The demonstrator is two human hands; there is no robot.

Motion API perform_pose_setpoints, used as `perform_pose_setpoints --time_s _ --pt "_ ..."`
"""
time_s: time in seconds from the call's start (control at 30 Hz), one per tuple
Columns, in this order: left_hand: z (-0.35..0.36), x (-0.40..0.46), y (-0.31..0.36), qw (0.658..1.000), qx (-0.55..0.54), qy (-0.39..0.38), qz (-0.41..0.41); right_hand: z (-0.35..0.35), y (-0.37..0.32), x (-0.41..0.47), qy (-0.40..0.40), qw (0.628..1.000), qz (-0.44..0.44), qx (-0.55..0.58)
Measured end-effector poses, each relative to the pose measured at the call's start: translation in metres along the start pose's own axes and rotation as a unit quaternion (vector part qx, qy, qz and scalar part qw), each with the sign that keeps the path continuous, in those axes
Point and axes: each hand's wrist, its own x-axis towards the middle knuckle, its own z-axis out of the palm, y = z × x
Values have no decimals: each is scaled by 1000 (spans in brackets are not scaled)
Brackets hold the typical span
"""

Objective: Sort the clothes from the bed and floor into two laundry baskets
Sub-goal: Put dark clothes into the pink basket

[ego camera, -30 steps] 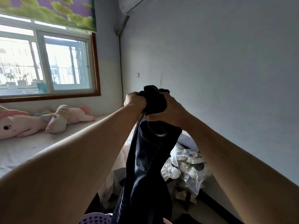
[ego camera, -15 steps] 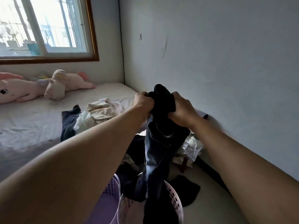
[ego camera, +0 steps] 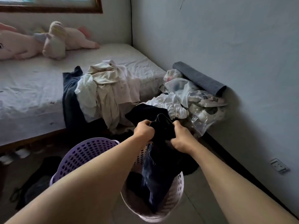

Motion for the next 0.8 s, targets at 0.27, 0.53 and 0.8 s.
perform_pose_setpoints --time_s 0.27,0.53,0.8 --pt "0 11 -50 968 239 -79 -20 75 28 19 -91 993 38 -72" --pt "-24 -6 -115 964 234 -75 -98 132 25 3 -166 983 52 -53" --pt "-70 -27 -150 974 186 -65 -115 168 -11 -7 -190 979 23 -63"
